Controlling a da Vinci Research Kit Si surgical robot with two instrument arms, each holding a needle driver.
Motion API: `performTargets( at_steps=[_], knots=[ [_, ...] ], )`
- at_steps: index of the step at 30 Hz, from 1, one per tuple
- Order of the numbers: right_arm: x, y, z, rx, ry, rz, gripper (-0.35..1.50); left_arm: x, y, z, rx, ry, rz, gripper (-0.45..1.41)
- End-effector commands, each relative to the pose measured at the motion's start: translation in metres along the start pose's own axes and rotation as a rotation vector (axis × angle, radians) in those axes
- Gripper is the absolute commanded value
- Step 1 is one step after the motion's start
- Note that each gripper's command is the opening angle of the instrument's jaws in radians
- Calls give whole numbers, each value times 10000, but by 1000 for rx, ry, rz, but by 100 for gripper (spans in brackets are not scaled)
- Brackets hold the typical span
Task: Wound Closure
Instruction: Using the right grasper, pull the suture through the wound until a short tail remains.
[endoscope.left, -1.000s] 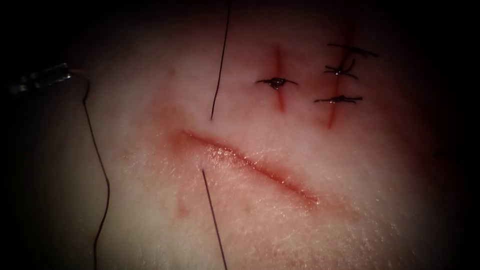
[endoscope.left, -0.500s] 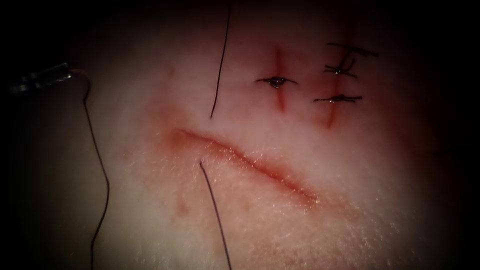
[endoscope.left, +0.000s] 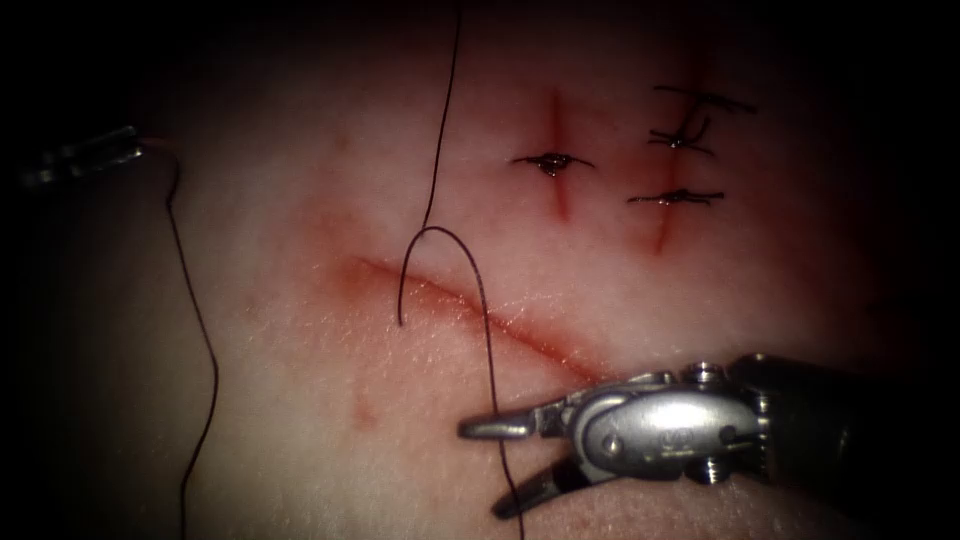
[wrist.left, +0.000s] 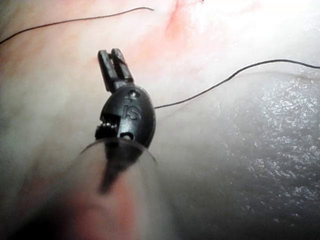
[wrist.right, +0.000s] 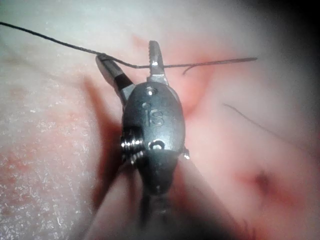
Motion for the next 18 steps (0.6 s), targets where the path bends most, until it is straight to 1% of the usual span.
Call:
performTargets(
  at_steps=[1,2,3,4,6,8,10,12,13,18],
  knots=[
    [6,-4,3,9,9,-5,148,-4,3,5,-2,2,-1,-45],
    [11,-9,-1,17,10,-6,148,-4,3,4,-3,3,-1,-45],
    [26,-26,-14,19,37,-11,148,-5,2,4,-4,3,-1,-45],
    [26,-26,-14,19,37,-11,148,-5,2,4,-4,3,-1,-45],
    [39,-42,-29,7,61,-23,148,-5,2,4,-4,3,-1,-45],
    [53,-61,-53,4,77,-9,148,-5,2,4,-3,3,-1,-45],
    [64,-79,-83,-3,66,-6,148,-5,2,4,-3,3,-1,-45],
    [68,-92,-111,-10,51,4,148,-5,2,4,-3,3,-1,-45],
    [69,-100,-131,-13,42,10,148,-5,2,4,-3,3,-1,-45],
    [63,-123,-205,-19,4,41,148,-5,2,4,-4,3,-1,-45]
  ],
)
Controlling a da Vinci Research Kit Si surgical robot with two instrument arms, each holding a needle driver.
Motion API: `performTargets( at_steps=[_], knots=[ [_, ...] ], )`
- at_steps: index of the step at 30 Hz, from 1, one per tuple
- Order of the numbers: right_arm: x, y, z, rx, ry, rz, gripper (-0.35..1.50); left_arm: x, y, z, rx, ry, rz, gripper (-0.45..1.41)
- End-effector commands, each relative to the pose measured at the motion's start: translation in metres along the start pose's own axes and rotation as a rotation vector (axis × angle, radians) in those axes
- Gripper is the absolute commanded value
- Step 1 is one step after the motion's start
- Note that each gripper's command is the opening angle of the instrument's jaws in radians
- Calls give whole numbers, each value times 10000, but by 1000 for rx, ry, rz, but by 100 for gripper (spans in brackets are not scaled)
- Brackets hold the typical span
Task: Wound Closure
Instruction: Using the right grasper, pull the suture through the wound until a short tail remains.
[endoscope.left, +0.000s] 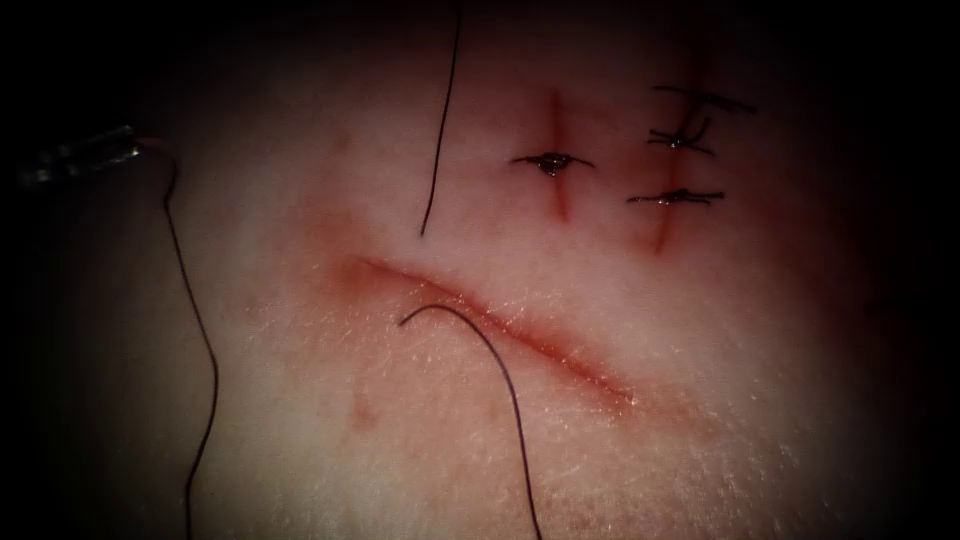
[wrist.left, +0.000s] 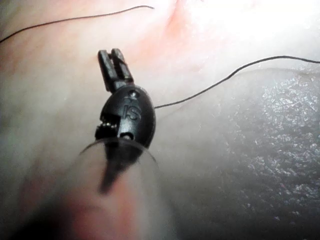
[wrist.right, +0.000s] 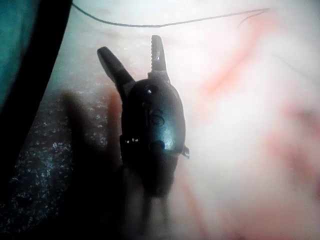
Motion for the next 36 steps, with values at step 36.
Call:
performTargets(
  at_steps=[36],
  knots=[
    [-170,207,232,-140,-24,455,108,-7,7,10,-5,-2,2,-45]
  ],
)
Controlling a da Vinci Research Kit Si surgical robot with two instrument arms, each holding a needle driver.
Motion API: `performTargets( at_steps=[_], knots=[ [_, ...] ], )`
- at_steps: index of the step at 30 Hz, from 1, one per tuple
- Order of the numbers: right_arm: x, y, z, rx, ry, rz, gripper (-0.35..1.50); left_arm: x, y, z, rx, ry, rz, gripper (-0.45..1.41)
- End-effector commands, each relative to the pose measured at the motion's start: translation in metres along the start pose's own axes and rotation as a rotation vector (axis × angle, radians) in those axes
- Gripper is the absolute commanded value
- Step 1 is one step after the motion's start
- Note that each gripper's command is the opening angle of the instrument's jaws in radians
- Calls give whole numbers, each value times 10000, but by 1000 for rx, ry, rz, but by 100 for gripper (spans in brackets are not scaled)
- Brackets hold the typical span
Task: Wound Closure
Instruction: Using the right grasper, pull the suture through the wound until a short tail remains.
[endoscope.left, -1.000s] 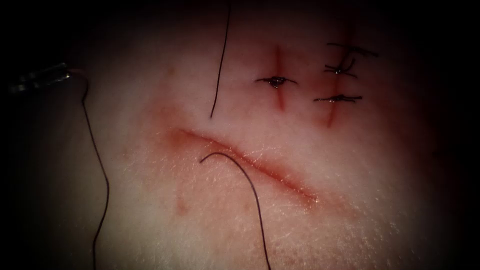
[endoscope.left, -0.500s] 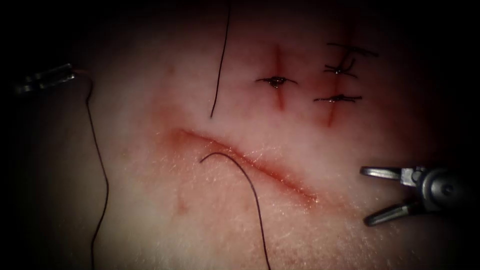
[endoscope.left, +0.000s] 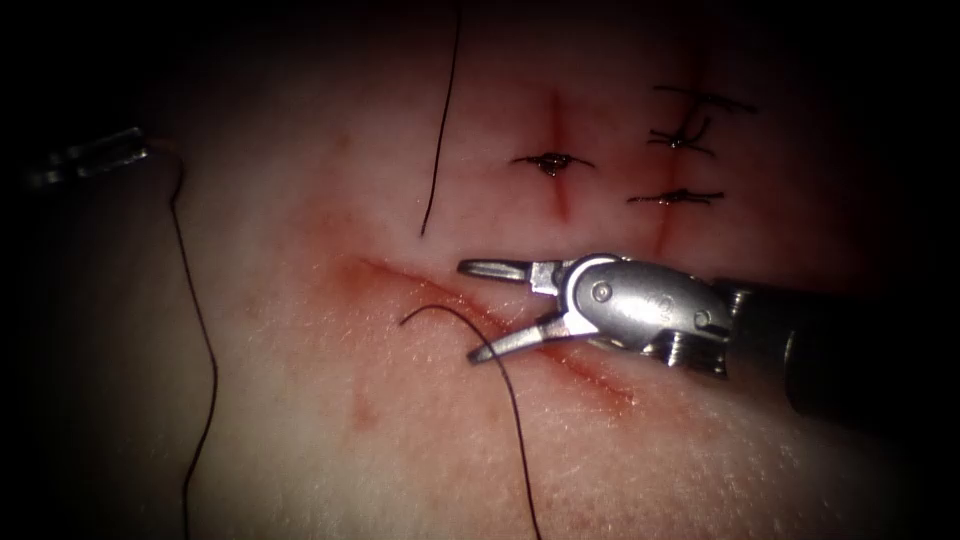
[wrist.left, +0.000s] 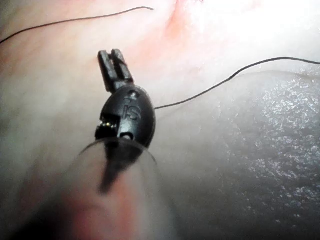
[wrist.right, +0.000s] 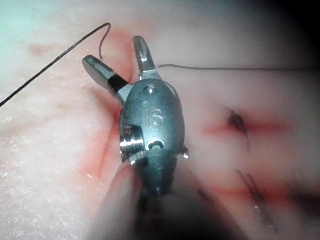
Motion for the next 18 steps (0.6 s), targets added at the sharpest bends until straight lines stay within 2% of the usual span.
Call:
performTargets(
  at_steps=[1,2,3,4,5,6,7,9,12,17,18],
  knots=[
    [-4,0,27,10,-10,6,103,-4,4,5,-1,1,-1,-45],
    [-7,-1,32,14,-18,1,99,-4,4,5,-1,1,-1,-45],
    [-13,-4,41,26,-44,-9,83,-4,4,5,-1,0,-1,-45],
    [-13,-4,41,26,-44,-9,83,-4,4,5,-1,0,-1,-45],
    [-17,-6,46,36,-69,-15,54,-4,4,5,-1,0,-1,-45],
    [-19,-7,49,43,-86,-18,39,-4,4,5,-1,1,-1,-45],
    [-19,-7,49,43,-86,-18,39,-4,4,5,-1,1,-1,-45],
    [-22,-6,55,42,-99,-21,22,-4,4,5,-1,1,-1,-45],
    [-23,-5,58,38,-100,-21,17,-4,4,5,-1,1,-1,-45],
    [-24,0,66,28,-102,-20,-35,-4,4,5,-1,0,-1,-45],
    [-24,0,66,28,-102,-20,-35,-4,4,5,-1,0,-1,-45]
  ],
)
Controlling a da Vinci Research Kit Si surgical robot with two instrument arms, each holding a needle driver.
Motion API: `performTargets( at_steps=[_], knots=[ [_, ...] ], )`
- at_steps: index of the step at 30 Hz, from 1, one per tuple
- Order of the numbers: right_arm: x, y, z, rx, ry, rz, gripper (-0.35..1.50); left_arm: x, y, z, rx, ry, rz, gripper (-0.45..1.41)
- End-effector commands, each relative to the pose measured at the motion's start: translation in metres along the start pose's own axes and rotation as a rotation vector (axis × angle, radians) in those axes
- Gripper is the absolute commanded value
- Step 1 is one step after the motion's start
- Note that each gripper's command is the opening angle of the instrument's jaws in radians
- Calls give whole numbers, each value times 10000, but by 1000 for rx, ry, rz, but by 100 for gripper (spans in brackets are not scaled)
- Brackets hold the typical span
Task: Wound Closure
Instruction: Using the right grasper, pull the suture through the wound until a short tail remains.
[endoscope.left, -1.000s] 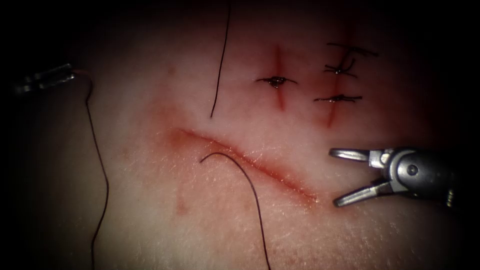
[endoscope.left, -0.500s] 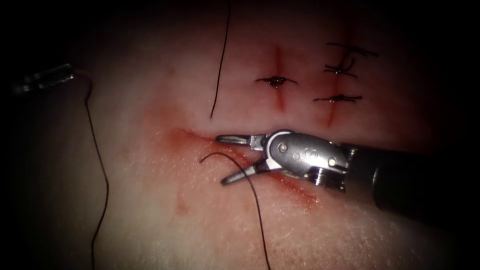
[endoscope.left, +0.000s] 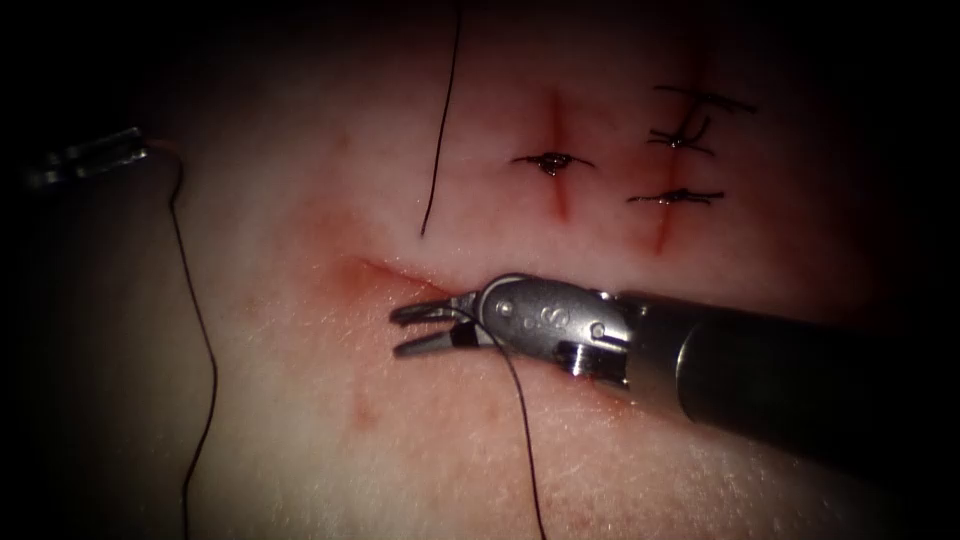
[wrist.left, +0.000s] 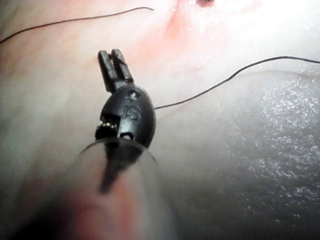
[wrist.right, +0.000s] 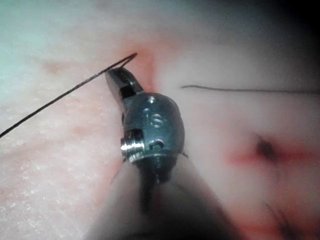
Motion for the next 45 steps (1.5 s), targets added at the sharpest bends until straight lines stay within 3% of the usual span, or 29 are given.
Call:
performTargets(
  at_steps=[1,7,10,14,16,17,19,20,21,22,23,26,30,33,34,36,37,40,42,45],
  knots=[
    [3,6,12,-9,-2,-1,-35,-4,4,5,-1,0,0,-45],
    [4,4,10,-31,-12,-1,-35,-4,4,5,-1,1,0,-45],
    [4,-10,-1,-13,-12,-6,-35,-4,4,5,-2,1,-1,-45],
    [9,-49,-22,25,-7,-77,-35,-5,3,4,-2,1,-1,-45],
    [15,-91,-39,71,-29,-146,-35,-4,3,4,-2,1,-1,-45],
    [15,-91,-39,71,-29,-146,-35,-4,3,4,-2,1,-1,-45],
    [19,-124,-50,107,-45,-176,-35,-4,3,4,-2,1,-1,-45],
    [23,-158,-59,142,-62,-198,-35,-4,3,4,-2,1,-1,-45],
    [23,-158,-59,142,-62,-198,-35,-4,3,4,-2,1,-1,-45],
    [26,-188,-64,187,-66,-218,-35,-4,3,5,-2,1,-1,-45],
    [26,-188,-64,187,-66,-218,-35,-4,3,5,-2,1,-1,-45],
    [24,-248,-72,294,-92,-259,-35,-4,3,5,-2,1,-1,-45],
    [21,-280,-74,349,-113,-271,-35,-4,3,5,-2,1,-1,-45],
    [21,-282,-74,353,-106,-274,-32,-4,4,5,-2,1,-1,-45],
    [23,-279,-73,345,-85,-267,36,-4,4,5,-1,1,-1,-45],
    [26,-269,-73,337,-48,-256,103,-4,4,5,-1,1,-1,-45],
    [28,-260,-73,330,-26,-247,128,-4,4,5,-1,1,-1,-45],
    [36,-230,-76,277,34,-288,148,-4,4,5,-1,1,-1,-45],
    [45,-197,-86,267,64,-359,148,-4,4,5,-1,1,-1,-45],
    [51,-179,-92,255,69,-369,148,-4,4,5,-1,1,-1,-45]
  ],
)
